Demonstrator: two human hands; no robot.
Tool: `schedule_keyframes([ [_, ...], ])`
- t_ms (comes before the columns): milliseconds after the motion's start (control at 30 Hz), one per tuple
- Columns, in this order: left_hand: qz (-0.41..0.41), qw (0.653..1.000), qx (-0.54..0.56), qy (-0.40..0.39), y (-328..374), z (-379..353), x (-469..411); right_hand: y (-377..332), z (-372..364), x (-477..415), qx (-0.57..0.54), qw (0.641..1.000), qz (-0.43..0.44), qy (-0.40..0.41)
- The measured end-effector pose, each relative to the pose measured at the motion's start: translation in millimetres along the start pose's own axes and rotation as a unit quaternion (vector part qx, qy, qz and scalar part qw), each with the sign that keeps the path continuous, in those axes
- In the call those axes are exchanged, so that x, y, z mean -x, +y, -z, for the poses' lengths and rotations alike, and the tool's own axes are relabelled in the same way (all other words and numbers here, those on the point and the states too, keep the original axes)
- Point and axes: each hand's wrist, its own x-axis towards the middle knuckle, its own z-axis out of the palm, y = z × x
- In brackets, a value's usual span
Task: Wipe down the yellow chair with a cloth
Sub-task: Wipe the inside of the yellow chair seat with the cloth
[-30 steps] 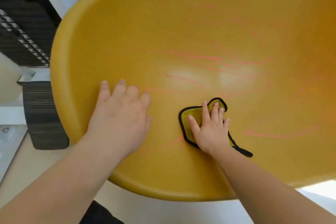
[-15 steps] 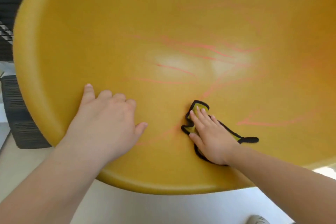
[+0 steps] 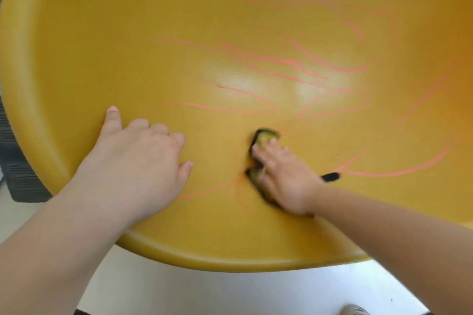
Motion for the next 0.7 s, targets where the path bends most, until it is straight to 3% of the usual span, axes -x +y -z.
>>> schedule_keyframes([
  [67, -0.006, 1.000, -0.007, 0.005, -1.0, -1.4, 0.2, 36.8, 15.1, -33.6, -0.009, 0.984, -0.174, 0.029],
  [133, -0.006, 1.000, -0.003, 0.013, -1.7, -3.7, -0.3, 33.3, 16.0, -52.3, -0.022, 0.969, -0.242, 0.054],
  [167, -0.006, 1.000, -0.002, 0.011, -2.1, -4.9, -0.4, 16.5, 10.7, -50.5, -0.019, 0.976, -0.212, 0.055],
  [233, -0.008, 1.000, -0.013, 0.007, -2.6, -8.3, -0.9, -27.2, -2.9, -20.8, -0.032, 0.997, -0.064, 0.033],
  [333, -0.010, 1.000, -0.005, 0.011, -2.4, -8.0, -1.8, -37.3, -7.1, 27.0, -0.051, 0.993, 0.109, -0.012],
  [400, -0.011, 1.000, -0.003, 0.009, -2.6, -9.8, -2.0, 2.8, 1.1, 2.9, -0.011, 0.997, 0.070, 0.007],
  [500, -0.012, 1.000, -0.003, 0.011, -2.0, -9.5, -2.9, 32.5, 12.5, -45.5, -0.024, 0.986, -0.158, 0.047],
  [533, -0.009, 1.000, -0.006, 0.009, -2.7, -11.3, -2.8, 25.1, 9.3, -53.6, -0.024, 0.980, -0.191, 0.058],
  [600, -0.008, 1.000, -0.010, 0.008, -3.0, -12.7, -2.3, -7.7, 1.7, -45.7, -0.022, 0.987, -0.153, 0.048],
  [700, -0.006, 1.000, -0.011, 0.000, -1.9, -9.5, -1.8, -58.5, -6.5, 14.7, -0.050, 0.998, 0.048, -0.005],
])
